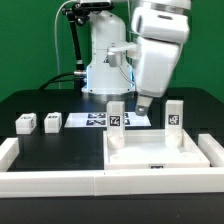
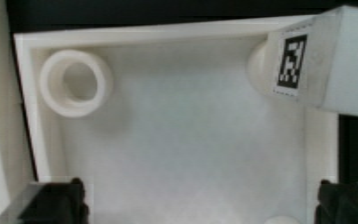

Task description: Assemble square table

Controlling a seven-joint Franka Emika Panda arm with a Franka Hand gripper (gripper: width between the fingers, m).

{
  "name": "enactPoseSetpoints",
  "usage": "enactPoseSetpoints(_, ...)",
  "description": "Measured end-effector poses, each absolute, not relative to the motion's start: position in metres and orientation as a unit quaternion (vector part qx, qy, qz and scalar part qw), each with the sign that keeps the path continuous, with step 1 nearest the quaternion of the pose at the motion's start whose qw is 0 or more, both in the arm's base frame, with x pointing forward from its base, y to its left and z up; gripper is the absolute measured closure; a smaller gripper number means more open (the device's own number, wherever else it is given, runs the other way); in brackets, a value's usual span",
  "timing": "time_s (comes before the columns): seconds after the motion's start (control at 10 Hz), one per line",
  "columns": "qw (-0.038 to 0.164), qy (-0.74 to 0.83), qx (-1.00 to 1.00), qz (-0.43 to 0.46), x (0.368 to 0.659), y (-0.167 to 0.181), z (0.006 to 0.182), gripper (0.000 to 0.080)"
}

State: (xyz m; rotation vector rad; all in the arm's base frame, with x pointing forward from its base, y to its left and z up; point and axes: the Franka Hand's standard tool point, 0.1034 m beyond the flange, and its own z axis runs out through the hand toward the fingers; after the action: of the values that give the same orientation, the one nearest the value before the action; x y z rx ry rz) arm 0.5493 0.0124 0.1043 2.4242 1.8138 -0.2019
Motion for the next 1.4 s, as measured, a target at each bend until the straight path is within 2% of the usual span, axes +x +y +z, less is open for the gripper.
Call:
enactPoseSetpoints(0.2,0.069,0.482,0.871,-0.057,0.546,0.003,0.118,0.0150)
enactPoseSetpoints(0.4,0.070,0.401,0.912,-0.059,0.538,-0.010,0.119,0.0150)
enactPoseSetpoints(0.6,0.059,0.340,0.937,-0.049,0.528,-0.026,0.111,0.0150)
enactPoseSetpoints(1.0,0.057,0.219,0.973,-0.040,0.530,-0.014,0.112,0.0150)
enactPoseSetpoints(1.3,0.035,0.058,0.997,-0.043,0.512,-0.029,0.114,0.0150)
enactPoseSetpoints(1.4,0.030,0.023,0.998,-0.046,0.503,-0.037,0.109,0.0150)
